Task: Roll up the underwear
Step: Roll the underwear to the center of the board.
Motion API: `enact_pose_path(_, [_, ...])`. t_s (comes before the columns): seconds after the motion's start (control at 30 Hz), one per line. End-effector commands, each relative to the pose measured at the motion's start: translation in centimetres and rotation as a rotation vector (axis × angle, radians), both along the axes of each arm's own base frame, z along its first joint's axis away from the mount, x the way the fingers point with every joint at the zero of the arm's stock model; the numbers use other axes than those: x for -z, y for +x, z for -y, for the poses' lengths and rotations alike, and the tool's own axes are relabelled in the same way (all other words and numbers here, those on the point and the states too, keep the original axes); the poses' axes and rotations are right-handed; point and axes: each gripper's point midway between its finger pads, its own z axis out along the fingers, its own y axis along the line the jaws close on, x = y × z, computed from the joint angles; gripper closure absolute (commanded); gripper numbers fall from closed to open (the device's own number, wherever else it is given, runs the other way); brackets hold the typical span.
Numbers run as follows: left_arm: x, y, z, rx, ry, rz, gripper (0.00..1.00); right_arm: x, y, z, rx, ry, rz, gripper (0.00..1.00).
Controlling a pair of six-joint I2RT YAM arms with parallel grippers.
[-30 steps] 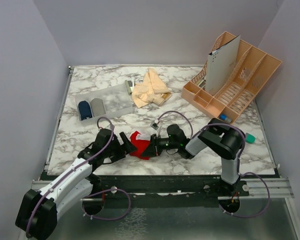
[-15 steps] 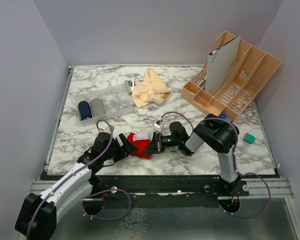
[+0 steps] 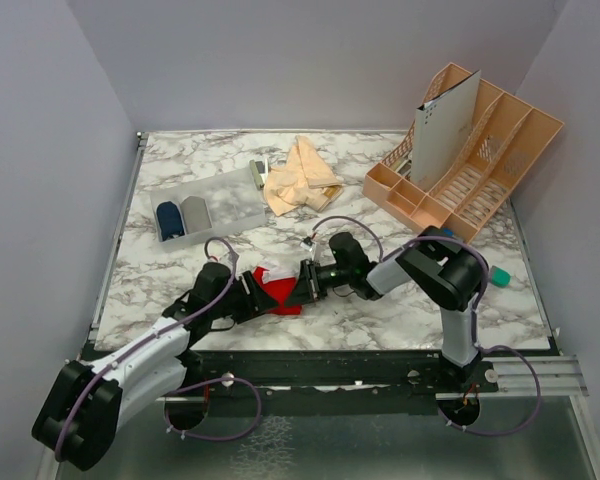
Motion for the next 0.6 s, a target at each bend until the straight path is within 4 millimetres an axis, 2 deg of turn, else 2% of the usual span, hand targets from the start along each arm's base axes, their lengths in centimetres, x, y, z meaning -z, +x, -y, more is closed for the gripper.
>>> enact_pose_path(0.0, [-0.3,0.4,0.7,0.017,-0.007,0.015,0.47,3.8,-0.9,2.0,-0.007,-0.163,-0.047,0.96])
enact_pose_path(0.13, [-0.4,1.2,0.3,-0.034,0.001,0.028,0.50,3.9,-1.4,2.3,-0.026,-0.173,-0.050,0.95])
enact_pose_path(0.2, [-0.8,1.7,0.3,-0.047,0.001,0.052,0.40,3.7,-1.7,2.5,-0.029,-0.170,-0.052,0.95])
enact_pose_path(0.27, [-1.4,2.1,0.4,-0.050,-0.008,0.079,0.36,3.3,-2.1,2.7,-0.030,-0.155,-0.058,0.96])
enact_pose_path(0.4, [-2.3,2.5,1.4,0.020,-0.026,0.125,0.19,2.3,-2.4,3.4,0.027,-0.138,-0.050,0.98])
enact_pose_path(0.57, [-3.6,3.7,3.6,0.100,-0.087,0.159,0.17,2.0,-3.1,4.3,0.087,-0.205,0.003,0.99])
